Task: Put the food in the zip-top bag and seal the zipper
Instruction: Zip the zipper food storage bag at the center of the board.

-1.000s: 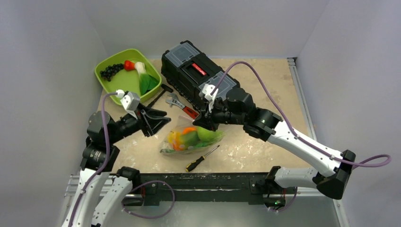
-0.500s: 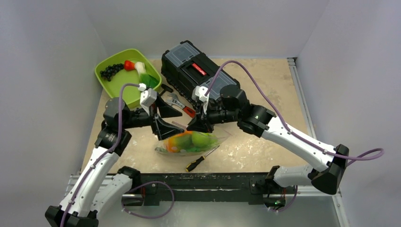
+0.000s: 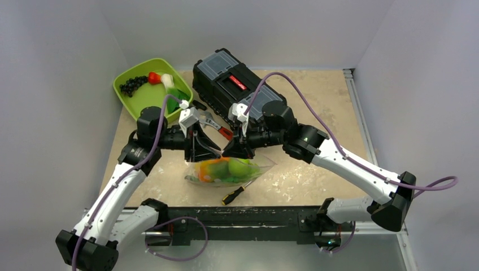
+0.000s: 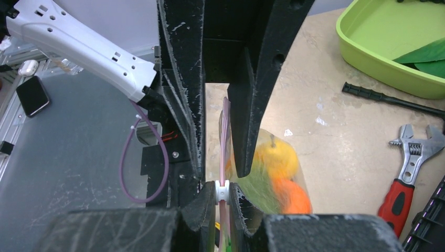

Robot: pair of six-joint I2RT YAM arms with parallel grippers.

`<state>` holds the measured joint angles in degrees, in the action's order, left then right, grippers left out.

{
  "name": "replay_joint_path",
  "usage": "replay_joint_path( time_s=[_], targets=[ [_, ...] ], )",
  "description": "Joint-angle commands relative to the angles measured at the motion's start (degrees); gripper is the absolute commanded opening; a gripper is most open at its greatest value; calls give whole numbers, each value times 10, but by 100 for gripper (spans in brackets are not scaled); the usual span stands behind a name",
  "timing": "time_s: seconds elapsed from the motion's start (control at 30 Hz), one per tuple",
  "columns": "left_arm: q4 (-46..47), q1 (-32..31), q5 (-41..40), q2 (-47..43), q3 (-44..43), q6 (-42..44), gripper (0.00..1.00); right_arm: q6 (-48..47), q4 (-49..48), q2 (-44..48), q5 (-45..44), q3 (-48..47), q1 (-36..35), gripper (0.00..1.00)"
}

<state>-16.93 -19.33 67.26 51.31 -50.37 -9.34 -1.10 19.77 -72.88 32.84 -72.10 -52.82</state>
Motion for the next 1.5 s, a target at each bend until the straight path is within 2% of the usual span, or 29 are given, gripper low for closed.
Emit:
replay_joint_path(
  time_s=[0.0, 0.07, 0.13, 0.2, 0.33, 0.43, 0.53, 0.67, 0.77, 0.87, 1.13, 1.47],
  targets=[
    [34, -3, -9, -11, -5, -2, 28, -6, -28, 3, 22, -27, 1, 0],
    [62, -3, -17, -13, 3, -23, 27, -6, -28, 3, 21, -26, 1, 0],
    [95, -3, -18, -17, 12, -49, 22, -6, -28, 4, 20, -25, 1, 0],
    [105, -3, -36, -23, 12, -65, 1, -6, -27, 4, 17, -24, 1, 0],
    [76, -4, -100, -50, 3, -66, 0, -2, -29, 11, -11, -18, 1, 0],
    [-7, -14, -208, -86, -12, -24, 0, 7, -30, 18, -38, -13, 1, 0],
    [-79, -21, -321, -113, -31, 4, 0, 36, -14, 21, -125, -20, 1, 0],
    [-131, -21, -449, -133, -44, 17, 0, 58, 12, 32, -223, -19, 1, 0],
    [-138, -20, -502, -147, -43, 30, 0, 58, 31, 48, -271, -3, 1, 0],
    [-150, -14, -528, -149, -54, 40, 0, 52, 53, 69, -297, 19, 2, 0],
    [-160, 9, -574, -172, -71, 63, 0, 56, 61, 138, -297, 87, 3, 0],
    [-175, 12, -568, -174, -82, 75, 0, 63, 65, 191, -288, 132, 3, 0]
  ],
)
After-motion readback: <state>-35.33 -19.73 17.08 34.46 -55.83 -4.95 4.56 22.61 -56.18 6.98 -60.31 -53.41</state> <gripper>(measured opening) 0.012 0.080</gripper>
